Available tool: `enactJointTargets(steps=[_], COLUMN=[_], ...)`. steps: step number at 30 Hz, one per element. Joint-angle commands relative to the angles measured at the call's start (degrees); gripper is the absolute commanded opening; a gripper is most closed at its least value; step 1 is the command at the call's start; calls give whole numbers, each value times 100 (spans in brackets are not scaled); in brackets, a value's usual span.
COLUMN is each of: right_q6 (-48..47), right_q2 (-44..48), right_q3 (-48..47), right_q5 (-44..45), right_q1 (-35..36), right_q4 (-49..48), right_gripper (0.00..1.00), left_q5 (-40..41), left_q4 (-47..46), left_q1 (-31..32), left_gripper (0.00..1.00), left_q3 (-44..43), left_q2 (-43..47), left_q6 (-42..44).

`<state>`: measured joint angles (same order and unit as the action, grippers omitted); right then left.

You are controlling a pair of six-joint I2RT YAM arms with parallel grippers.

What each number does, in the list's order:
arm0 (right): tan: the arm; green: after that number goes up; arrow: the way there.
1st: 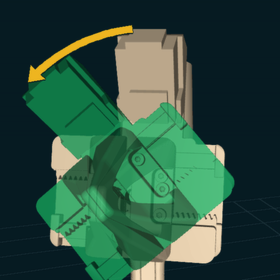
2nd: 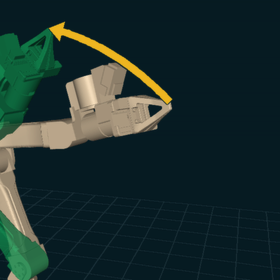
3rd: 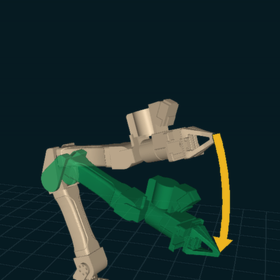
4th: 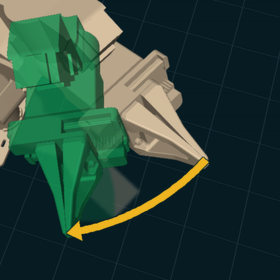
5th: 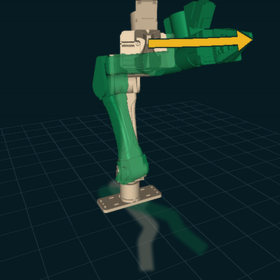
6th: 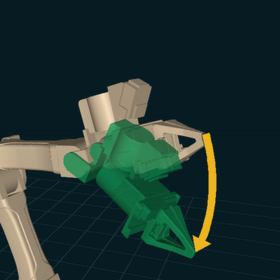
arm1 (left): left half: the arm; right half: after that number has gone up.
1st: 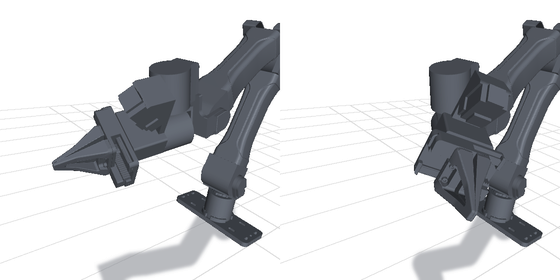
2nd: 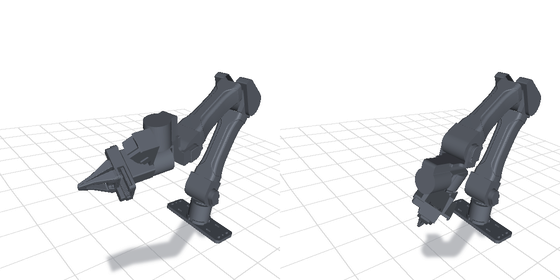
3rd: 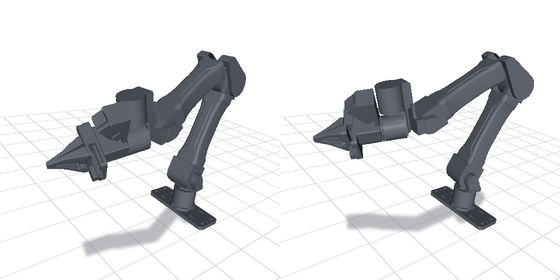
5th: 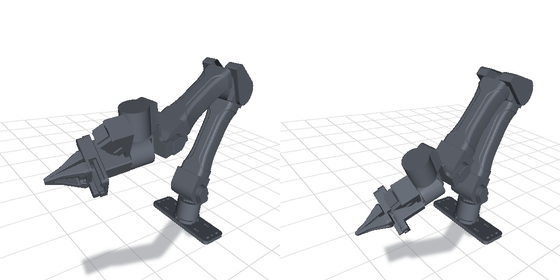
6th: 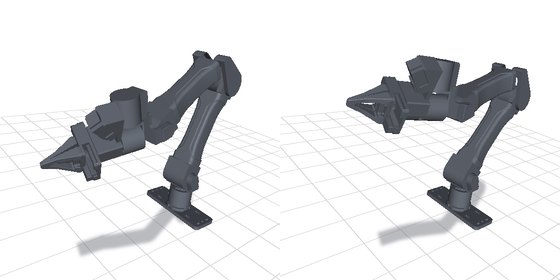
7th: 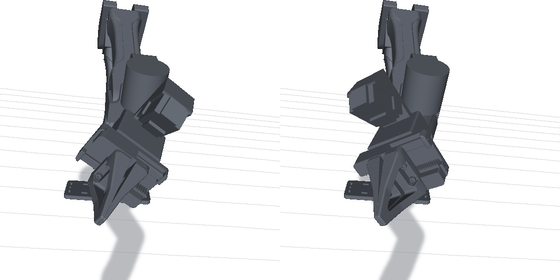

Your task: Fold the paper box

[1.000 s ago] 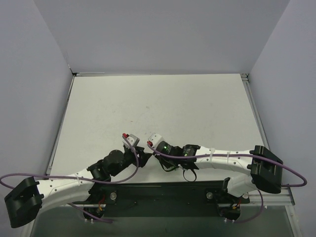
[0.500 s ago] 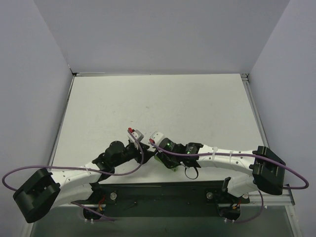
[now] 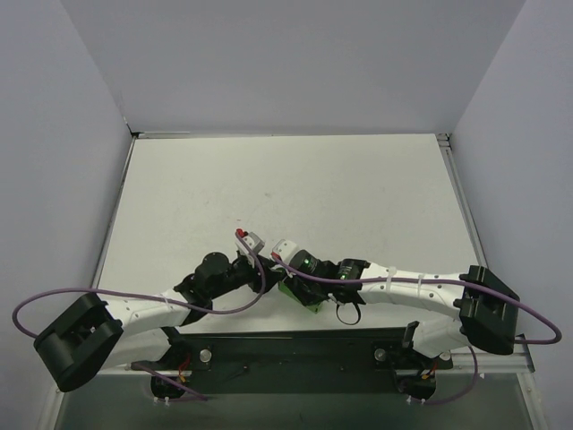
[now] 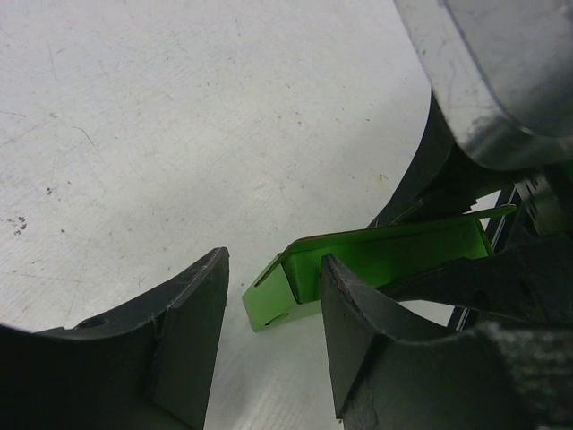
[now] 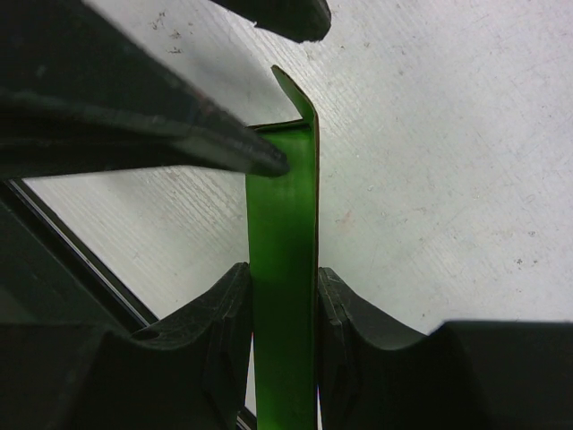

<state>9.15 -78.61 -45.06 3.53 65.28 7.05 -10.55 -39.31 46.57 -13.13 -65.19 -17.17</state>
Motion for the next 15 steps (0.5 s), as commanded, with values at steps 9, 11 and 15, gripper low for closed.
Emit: enactJointTargets(steps=[9,11,15], right_q6=[17,8,8], right_q2=[135,126,118], right_q3=[85,85,67], right_q5=[-89,-89,-107], right_q1=[-15,-24,-24], right_q4=[69,77,77], right_gripper=[15,15,15], left_q5=[-220,-237,-264], left_q4=[-604,-587,-534], left_q1=[-51,-42,-51], left_gripper=[34,30,26], left_q3=[-296,-296,-287], left_q2=[-196,-222,-231], left_q6=[47,47,56])
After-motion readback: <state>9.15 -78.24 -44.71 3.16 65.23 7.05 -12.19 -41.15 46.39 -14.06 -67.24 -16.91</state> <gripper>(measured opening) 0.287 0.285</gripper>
